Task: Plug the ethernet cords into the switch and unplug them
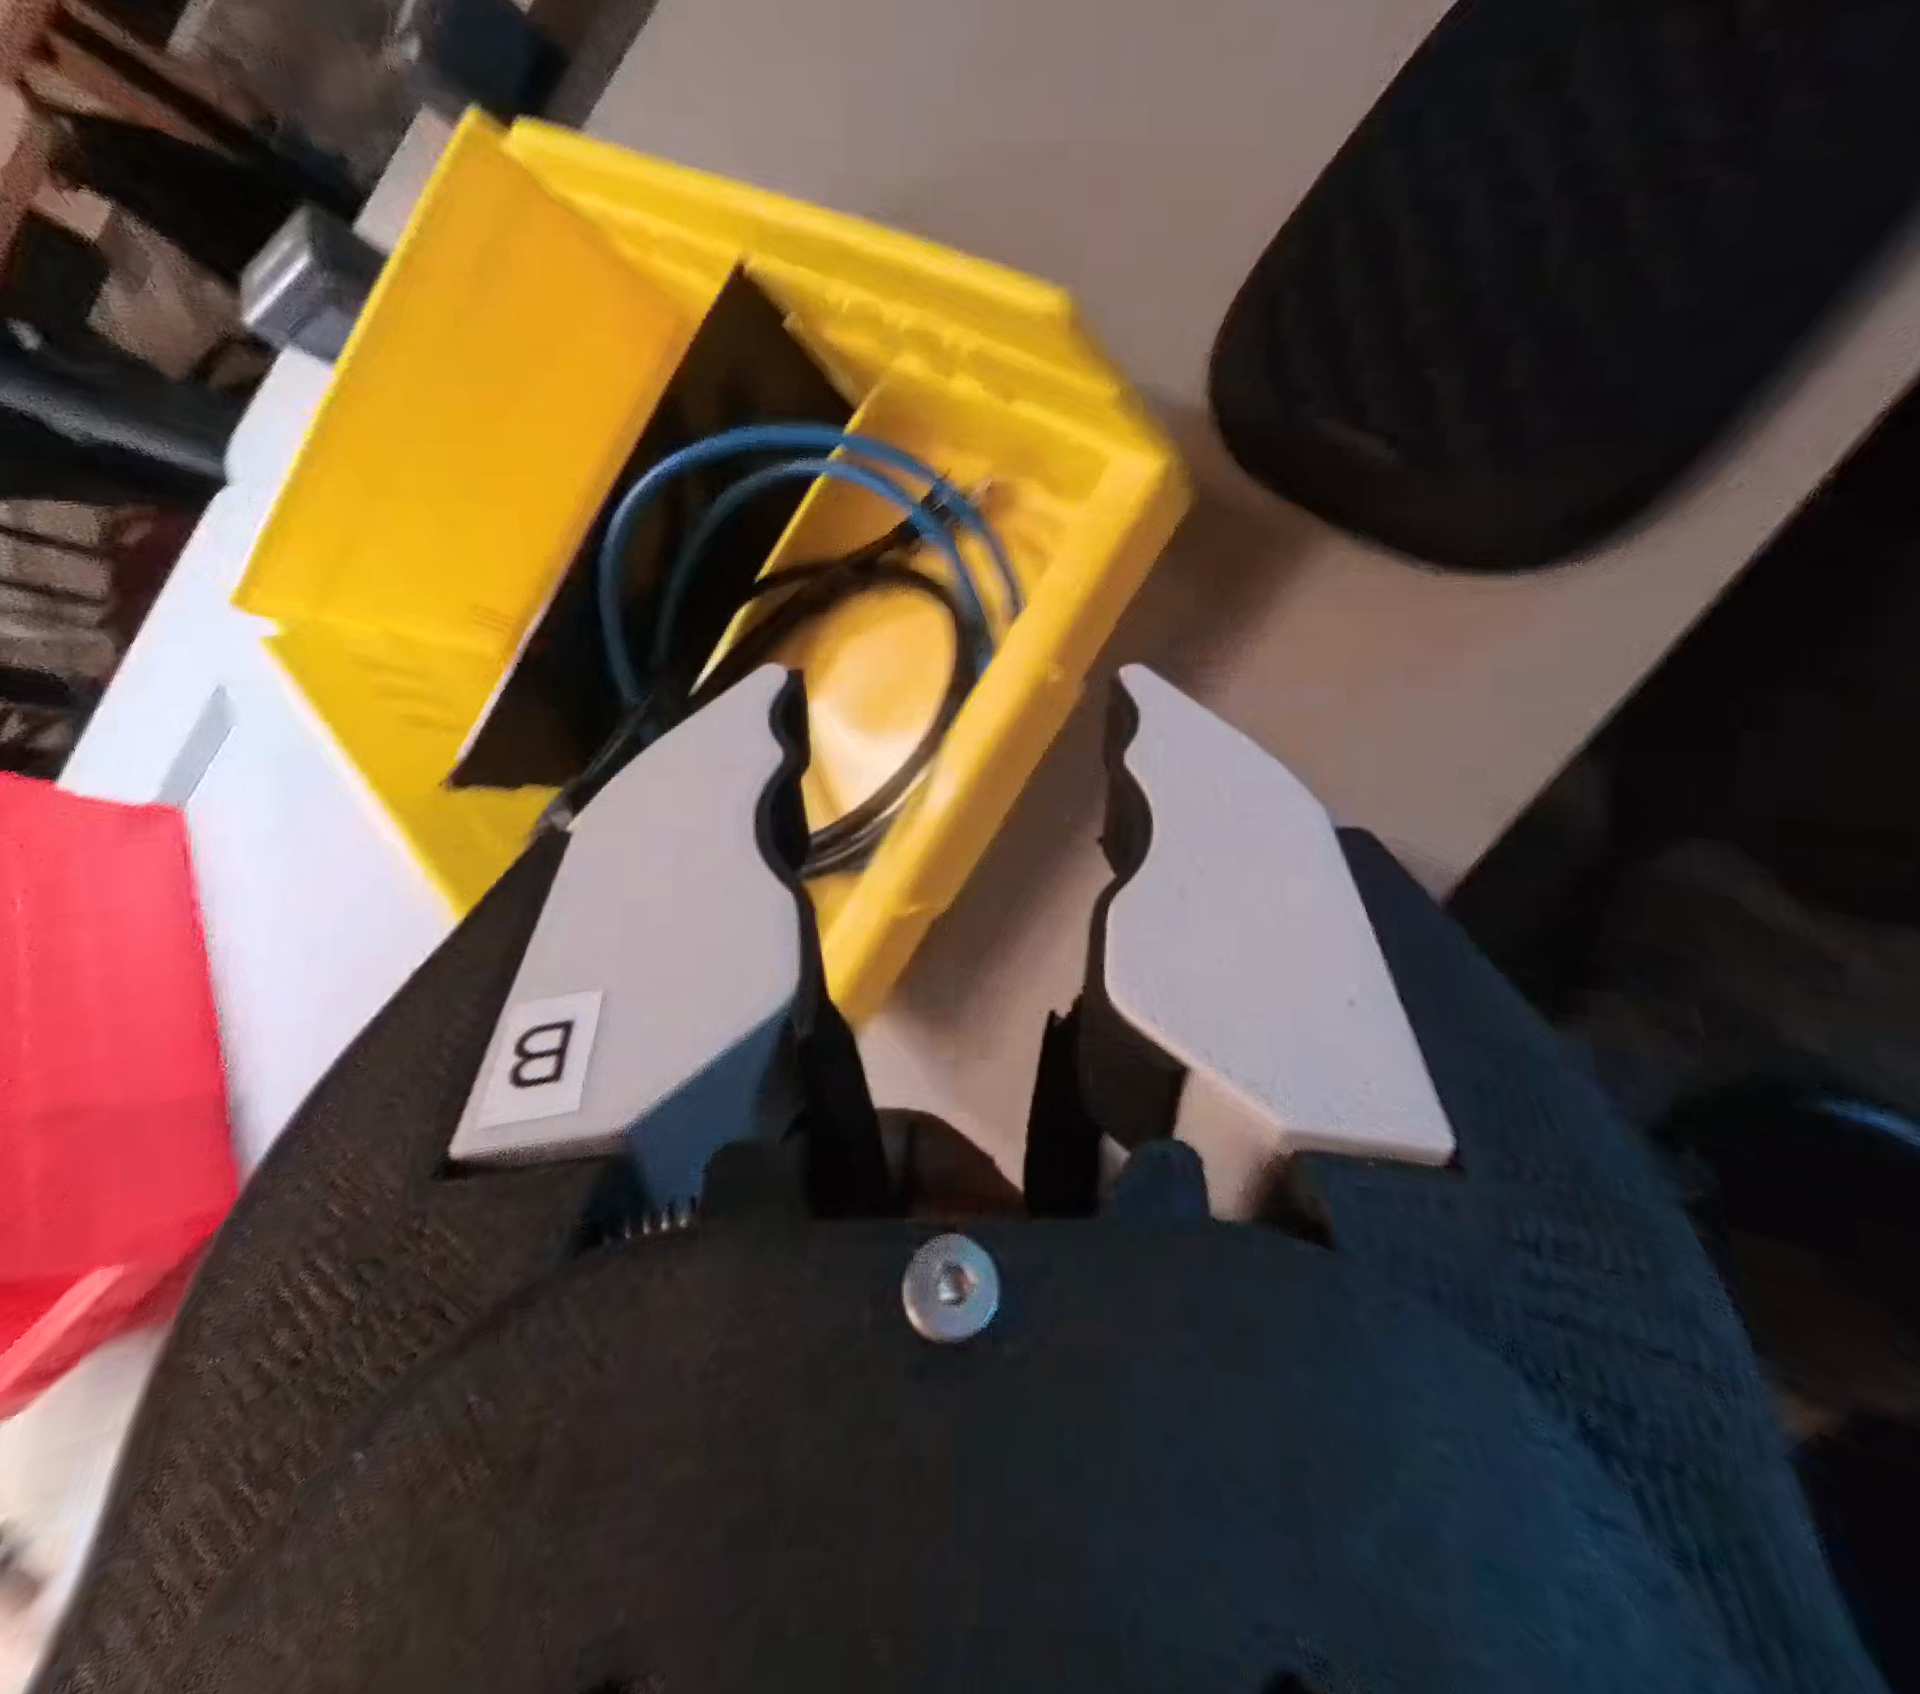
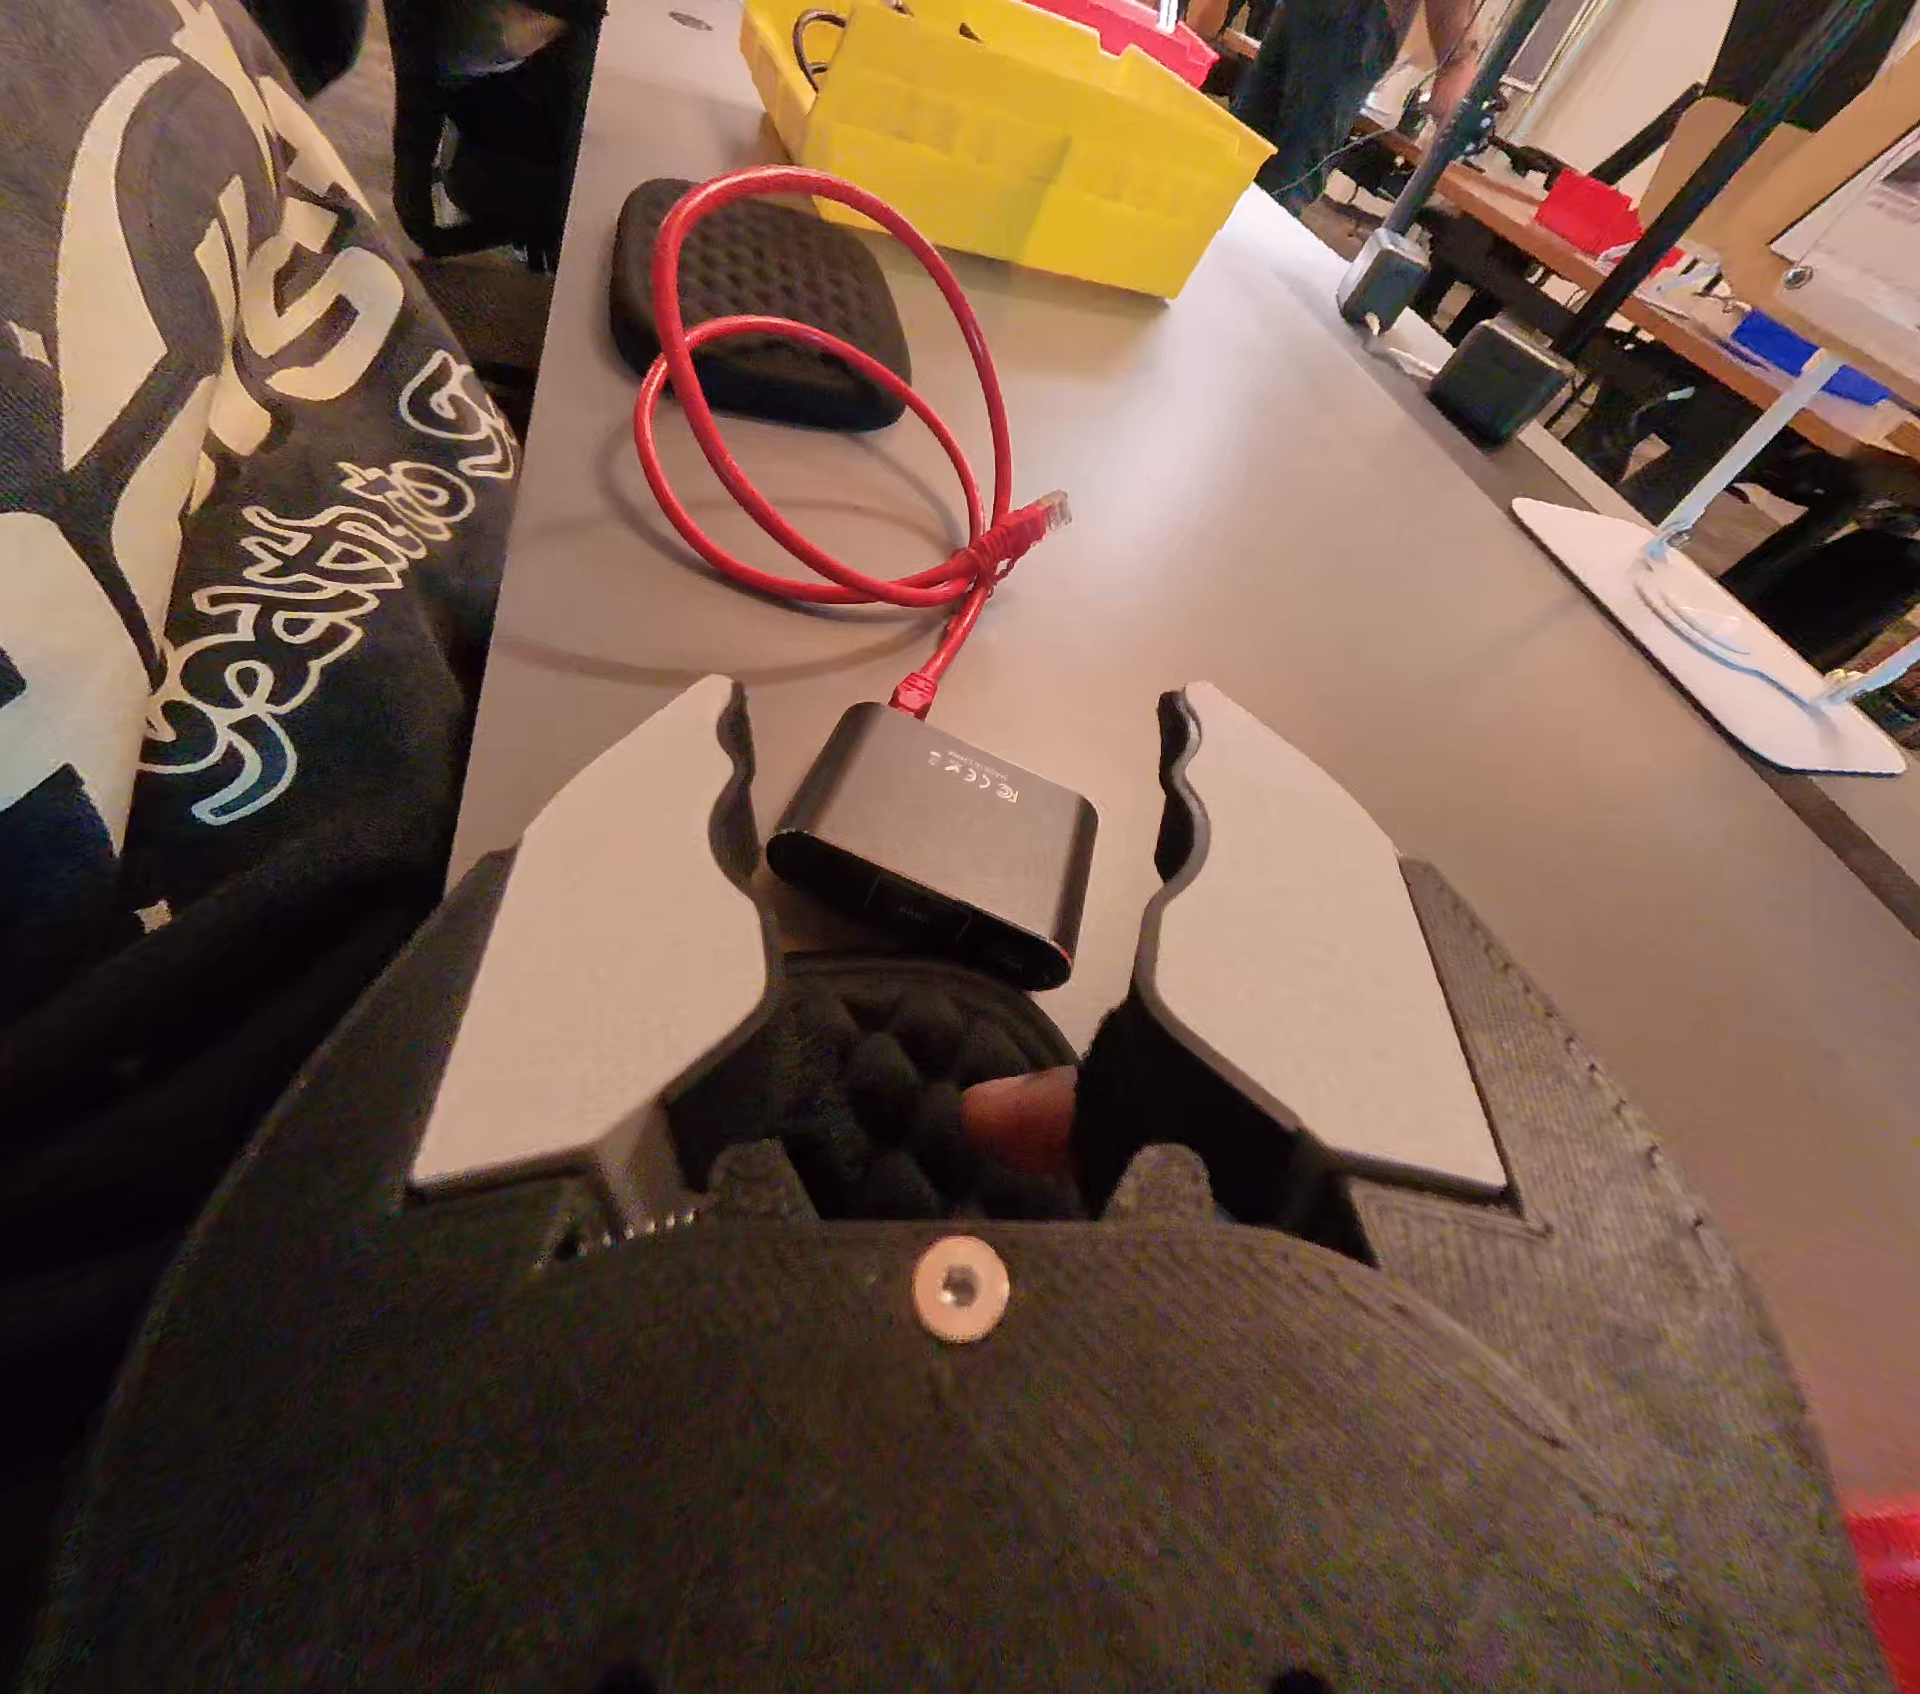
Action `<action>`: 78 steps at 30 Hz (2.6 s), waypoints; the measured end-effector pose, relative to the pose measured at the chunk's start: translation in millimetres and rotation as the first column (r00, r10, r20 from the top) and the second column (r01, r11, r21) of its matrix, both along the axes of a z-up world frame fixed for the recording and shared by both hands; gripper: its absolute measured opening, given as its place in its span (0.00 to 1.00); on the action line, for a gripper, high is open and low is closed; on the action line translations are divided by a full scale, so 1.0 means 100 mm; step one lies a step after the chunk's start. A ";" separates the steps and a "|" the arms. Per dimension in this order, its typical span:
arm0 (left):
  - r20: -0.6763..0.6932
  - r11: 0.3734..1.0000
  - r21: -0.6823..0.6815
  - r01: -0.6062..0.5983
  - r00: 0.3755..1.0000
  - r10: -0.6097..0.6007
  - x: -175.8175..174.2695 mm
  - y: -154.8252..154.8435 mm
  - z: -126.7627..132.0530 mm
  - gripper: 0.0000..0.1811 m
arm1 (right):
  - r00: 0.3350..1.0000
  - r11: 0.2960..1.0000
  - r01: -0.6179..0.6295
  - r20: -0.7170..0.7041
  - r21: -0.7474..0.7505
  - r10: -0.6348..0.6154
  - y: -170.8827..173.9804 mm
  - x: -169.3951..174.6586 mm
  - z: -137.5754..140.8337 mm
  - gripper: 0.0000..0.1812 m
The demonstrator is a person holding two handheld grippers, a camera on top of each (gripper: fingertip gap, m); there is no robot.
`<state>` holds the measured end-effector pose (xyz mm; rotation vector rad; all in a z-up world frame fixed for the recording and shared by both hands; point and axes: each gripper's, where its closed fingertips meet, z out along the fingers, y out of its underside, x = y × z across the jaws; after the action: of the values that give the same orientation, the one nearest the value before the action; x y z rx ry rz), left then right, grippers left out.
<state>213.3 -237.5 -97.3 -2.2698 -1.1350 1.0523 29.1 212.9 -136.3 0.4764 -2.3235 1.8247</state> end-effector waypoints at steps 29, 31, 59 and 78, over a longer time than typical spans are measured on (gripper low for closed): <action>0.617 0.833 -0.412 0.370 0.786 -0.044 -0.25 -0.87 -0.67 0.08 | 0.999 1.000 0.022 -0.048 -0.006 -0.023 -0.02 -0.01 -0.02 0.31; 0.520 0.865 -0.394 0.311 0.851 -0.069 -0.30 -0.80 -0.46 0.05 | 0.999 1.000 0.024 -0.049 -0.006 -0.024 -0.02 -0.01 -0.02 0.31; -0.276 0.738 -0.626 -0.252 0.957 0.093 -0.79 -0.32 1.44 0.03 | 0.996 0.999 0.033 -0.088 0.002 -0.033 -0.04 0.00 -0.05 0.30; -0.811 0.972 -0.006 -0.233 0.570 0.132 -1.08 0.22 2.21 0.03 | 0.996 0.998 0.051 -0.076 -0.036 -0.054 -0.09 -0.02 0.03 0.30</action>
<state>105.6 -215.9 123.2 -1.3881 -0.8939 1.9957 27.4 204.0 -133.2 0.4674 -2.2298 1.7868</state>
